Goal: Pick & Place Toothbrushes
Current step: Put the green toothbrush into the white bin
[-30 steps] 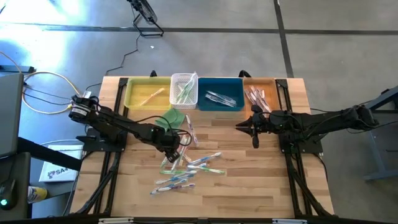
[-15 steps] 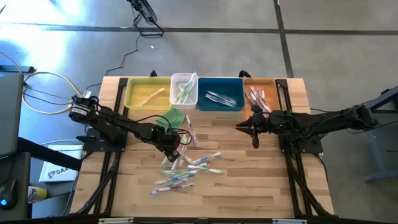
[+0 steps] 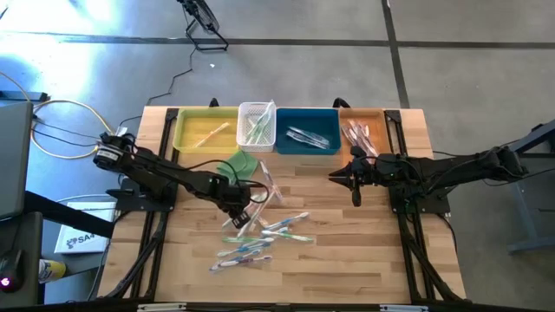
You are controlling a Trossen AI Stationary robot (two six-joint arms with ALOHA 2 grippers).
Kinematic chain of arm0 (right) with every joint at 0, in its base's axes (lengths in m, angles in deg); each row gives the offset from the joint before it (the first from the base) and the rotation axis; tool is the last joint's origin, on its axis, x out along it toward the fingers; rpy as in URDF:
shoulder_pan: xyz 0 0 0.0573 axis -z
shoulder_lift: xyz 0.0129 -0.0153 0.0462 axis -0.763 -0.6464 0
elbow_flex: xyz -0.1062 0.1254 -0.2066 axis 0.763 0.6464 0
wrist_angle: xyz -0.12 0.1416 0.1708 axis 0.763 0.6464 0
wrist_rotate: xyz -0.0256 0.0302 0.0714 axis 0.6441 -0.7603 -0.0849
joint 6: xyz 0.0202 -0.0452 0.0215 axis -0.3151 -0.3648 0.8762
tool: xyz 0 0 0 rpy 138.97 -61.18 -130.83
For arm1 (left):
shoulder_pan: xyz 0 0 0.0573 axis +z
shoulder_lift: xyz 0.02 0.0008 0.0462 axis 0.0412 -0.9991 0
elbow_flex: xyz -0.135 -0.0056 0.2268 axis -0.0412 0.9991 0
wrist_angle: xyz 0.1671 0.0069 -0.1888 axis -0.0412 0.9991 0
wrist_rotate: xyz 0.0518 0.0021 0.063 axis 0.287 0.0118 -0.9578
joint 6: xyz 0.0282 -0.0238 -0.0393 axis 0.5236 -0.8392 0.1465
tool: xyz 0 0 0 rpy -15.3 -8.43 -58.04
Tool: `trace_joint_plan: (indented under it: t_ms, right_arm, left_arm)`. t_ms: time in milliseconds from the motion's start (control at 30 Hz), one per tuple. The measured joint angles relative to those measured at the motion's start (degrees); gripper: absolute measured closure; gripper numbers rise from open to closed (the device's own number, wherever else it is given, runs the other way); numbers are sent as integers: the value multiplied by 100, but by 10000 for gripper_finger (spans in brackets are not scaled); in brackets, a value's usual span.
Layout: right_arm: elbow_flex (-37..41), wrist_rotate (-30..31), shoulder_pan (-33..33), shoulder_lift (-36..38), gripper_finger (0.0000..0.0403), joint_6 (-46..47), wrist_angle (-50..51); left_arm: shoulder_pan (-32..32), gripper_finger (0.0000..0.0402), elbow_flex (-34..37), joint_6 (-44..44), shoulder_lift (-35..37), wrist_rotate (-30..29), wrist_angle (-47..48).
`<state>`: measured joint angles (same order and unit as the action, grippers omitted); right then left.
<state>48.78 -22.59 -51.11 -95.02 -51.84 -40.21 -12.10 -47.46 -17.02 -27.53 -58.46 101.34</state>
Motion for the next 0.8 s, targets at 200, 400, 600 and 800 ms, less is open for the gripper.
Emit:
trace_joint_plan:
  t_ms: [200, 400, 600, 800]
  right_arm:
    - [-2, 0, -1, 1, 353, 0, 35]
    - [-2, 0, -1, -1, 353, 0, 29]
    - [-3, 0, 1, -1, 353, 0, -27]
    - [-4, 0, 1, -1, 353, 0, -28]
  left_arm:
    - [2, 389, -301, 497, 365, -290, 64]
    - [314, 389, -964, 1497, 822, -845, 936]
    - [1140, 390, -1935, 3412, 950, -1539, 1475]
    - [2596, 390, -2568, 5236, 863, -1119, 763]
